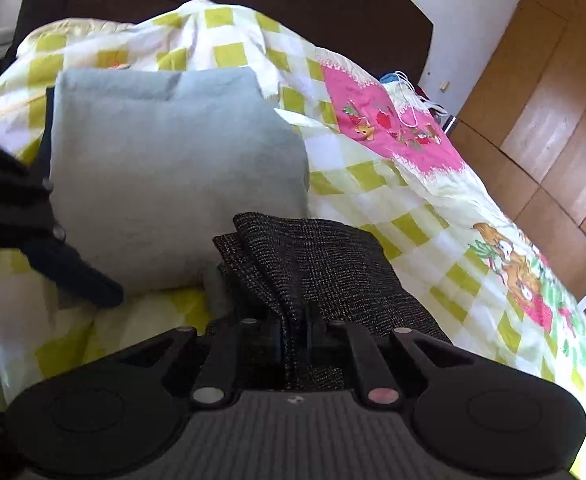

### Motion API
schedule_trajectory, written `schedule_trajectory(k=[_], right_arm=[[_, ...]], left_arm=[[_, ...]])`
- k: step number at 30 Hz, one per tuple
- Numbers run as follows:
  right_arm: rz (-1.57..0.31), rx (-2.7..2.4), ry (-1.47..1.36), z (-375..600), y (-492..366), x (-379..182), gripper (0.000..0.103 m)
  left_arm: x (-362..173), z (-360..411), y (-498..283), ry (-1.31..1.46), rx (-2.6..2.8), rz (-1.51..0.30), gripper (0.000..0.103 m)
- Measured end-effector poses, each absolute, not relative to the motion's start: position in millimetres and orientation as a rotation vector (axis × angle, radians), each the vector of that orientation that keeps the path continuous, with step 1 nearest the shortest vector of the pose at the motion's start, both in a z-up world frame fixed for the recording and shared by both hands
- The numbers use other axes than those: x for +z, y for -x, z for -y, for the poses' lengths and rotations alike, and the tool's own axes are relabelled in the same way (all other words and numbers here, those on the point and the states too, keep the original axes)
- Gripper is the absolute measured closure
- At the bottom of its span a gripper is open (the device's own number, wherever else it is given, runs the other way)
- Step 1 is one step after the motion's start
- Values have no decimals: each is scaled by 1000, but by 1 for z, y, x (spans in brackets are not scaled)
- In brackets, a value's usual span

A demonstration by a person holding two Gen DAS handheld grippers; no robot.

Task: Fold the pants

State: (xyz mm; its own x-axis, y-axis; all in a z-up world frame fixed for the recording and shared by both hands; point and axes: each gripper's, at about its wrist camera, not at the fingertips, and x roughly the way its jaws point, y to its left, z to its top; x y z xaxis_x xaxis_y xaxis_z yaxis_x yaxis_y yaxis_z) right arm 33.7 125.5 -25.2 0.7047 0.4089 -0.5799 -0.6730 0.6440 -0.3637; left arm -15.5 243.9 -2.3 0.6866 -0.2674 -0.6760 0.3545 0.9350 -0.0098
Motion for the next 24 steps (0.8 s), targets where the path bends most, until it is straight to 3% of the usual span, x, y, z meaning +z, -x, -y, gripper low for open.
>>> schedule_trajectory(k=[4, 8, 17, 21, 24], right_arm=[[-495, 689, 575, -110, -29, -13, 73], [-504, 674, 505, -80, -20, 2, 62], [-586, 410, 364, 21, -18, 20, 61], [-656, 248, 261, 77, -25, 14, 61], [-726, 90, 199, 123, -28, 2, 60]], left_arm=[[3, -238, 13, -135, -355, -728, 27], [12, -234, 15, -164, -354, -702, 27], [47, -214, -4, -179, -389, -562, 27], [60, -190, -19, -217, -420, -505, 18], [46, -172, -42, -256, -433, -535, 17]])
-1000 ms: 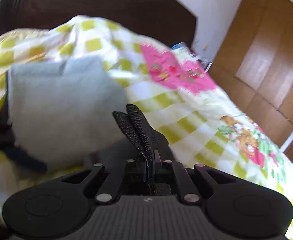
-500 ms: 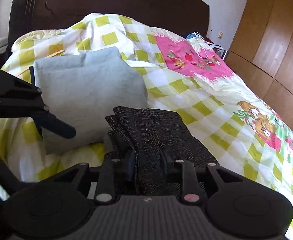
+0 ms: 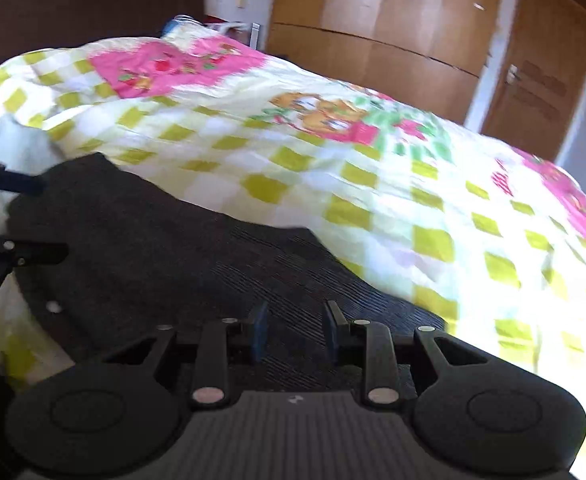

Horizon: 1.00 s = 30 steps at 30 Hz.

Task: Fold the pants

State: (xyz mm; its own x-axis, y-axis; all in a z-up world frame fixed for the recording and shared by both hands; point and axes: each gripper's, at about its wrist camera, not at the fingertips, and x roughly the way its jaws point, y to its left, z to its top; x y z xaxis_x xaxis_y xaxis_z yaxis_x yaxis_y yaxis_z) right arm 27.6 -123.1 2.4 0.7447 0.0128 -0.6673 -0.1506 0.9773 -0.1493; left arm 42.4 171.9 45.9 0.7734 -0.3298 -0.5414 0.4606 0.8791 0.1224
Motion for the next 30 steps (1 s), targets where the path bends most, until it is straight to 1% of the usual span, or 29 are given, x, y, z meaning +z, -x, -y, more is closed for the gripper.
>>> schedule_trajectory(k=[1, 4, 5, 7, 10, 14, 20, 24, 25, 27, 30], right_arm=[[-757, 51, 165, 138, -28, -2, 60], [-838, 1, 29, 180, -26, -15, 59], [-849, 1, -21, 190, -24, -18, 59], [-840, -2, -66, 202, -22, -21, 59], [-821, 5, -109, 217, -15, -19, 59], [-926, 87, -286, 243, -21, -33, 58], [-956, 184, -534, 269, -25, -46, 57], [-978, 253, -535, 264, -36, -52, 55], [-978, 264, -531, 262, -39, -53, 57], [-984, 294, -519, 259, -44, -54, 73], [-952, 326, -599, 276, -40, -52, 79]], left_arm=[[37, -167, -53, -261, -434, -571, 17], [-8, -158, -79, -302, -398, -761, 17], [-17, -157, -79, -312, -392, -779, 17], [-17, -155, -73, -327, -379, -774, 17], [-4, -143, -64, -351, -392, -739, 18], [13, -109, -50, -402, -440, -663, 17], [6, -52, -67, -401, -519, -650, 17], [4, -24, -90, -424, -476, -613, 17], [-1, -19, -97, -440, -460, -616, 17], [-18, -12, -115, -470, -438, -676, 12], [-29, -13, -123, -432, -423, -707, 10]])
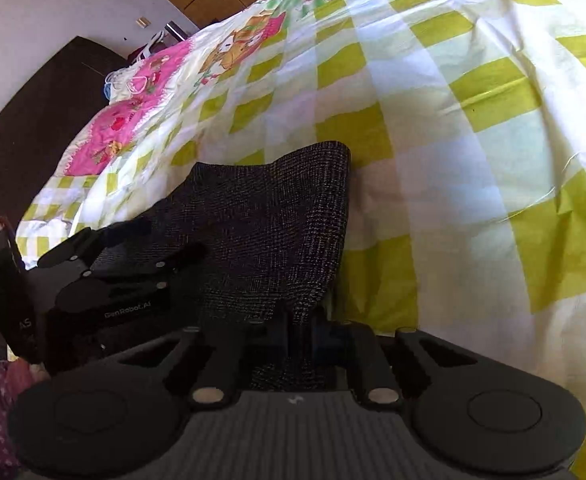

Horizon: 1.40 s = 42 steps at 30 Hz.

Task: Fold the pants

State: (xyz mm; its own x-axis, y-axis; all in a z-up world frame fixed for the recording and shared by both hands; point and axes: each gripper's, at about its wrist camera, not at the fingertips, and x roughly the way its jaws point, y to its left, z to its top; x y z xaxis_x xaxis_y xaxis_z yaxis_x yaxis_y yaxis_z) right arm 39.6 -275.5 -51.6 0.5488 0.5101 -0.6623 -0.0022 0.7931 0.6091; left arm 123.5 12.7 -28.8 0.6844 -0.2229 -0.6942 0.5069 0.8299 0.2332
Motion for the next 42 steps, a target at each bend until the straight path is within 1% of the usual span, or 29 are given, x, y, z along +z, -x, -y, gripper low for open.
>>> schedule_trajectory(k=[2, 7, 10, 11, 15, 17, 19, 22, 27, 32, 36, 39, 42], right_arm=[[-917, 322, -641, 289, -34, -49, 80], [-870, 244, -627, 317, -19, -40, 80], [-873, 178, -615, 342, -6, -32, 81], [-873, 146, -599, 351, -2, -26, 81], [-846, 37, -588, 383, 15, -9, 80], [-842, 1, -568, 387, 18, -4, 80], [-845, -2, -550, 382, 19, 0, 80], [-793, 28, -539, 369, 27, 19, 80], [-728, 86, -484, 328, 27, 61, 80], [-702, 150, -375, 266, 13, 93, 80], [-729, 201, -304, 210, -9, 98, 80], [-757, 245, -251, 169, -22, 97, 80], [-769, 286, -224, 136, -30, 95, 80]], left_arm=[[-22, -11, -119, -443, -411, -698, 11], [-8, -11, -99, -460, -372, -654, 11], [-21, 0, -94, -428, -405, -740, 12], [-23, 9, -88, -429, -430, -736, 12], [-11, 37, -64, -446, -515, -670, 12], [-2, 43, -56, -450, -513, -621, 11], [-2, 47, -53, -484, -489, -613, 11], [-24, 53, -53, -543, -503, -714, 11], [-5, 43, -37, -515, -508, -635, 11], [-7, 12, -31, -529, -486, -641, 11], [3, -34, -26, -465, -402, -616, 11], [-5, -56, -31, -431, -380, -658, 11], [-11, -62, -33, -386, -385, -690, 12]])
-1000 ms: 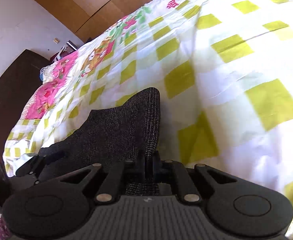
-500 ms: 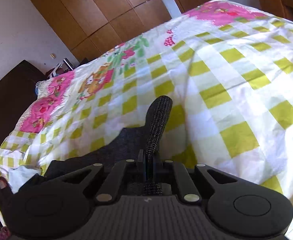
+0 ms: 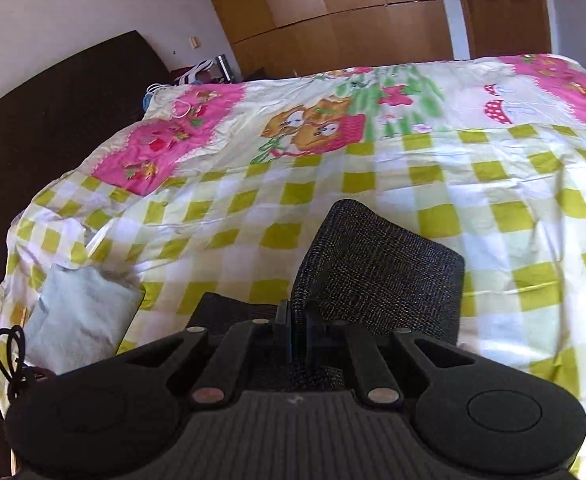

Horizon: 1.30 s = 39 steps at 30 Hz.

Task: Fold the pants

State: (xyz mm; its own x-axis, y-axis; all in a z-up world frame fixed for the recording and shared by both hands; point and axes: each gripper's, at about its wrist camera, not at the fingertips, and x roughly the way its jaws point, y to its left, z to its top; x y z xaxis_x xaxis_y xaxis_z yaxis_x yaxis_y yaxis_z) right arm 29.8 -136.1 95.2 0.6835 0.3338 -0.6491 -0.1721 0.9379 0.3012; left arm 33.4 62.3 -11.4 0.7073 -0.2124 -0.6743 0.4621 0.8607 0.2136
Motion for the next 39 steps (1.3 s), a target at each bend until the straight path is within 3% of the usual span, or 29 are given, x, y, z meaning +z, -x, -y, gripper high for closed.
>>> schedule_trajectory(k=[11, 23, 35, 39], right_arm=[[-888, 415, -73, 38, -48, 62, 80], [-913, 400, -51, 27, -61, 51, 80], [-926, 412, -10, 11, -61, 47, 79], [-915, 417, -33, 11, -61, 52, 79]], left_arm=[[-13, -70, -34, -307, -451, -712, 13], [6, -83, -8, -305, -437, -644, 11], [-4, -93, -22, -235, -485, -846, 12], [-4, -89, -18, -251, -500, -838, 13]])
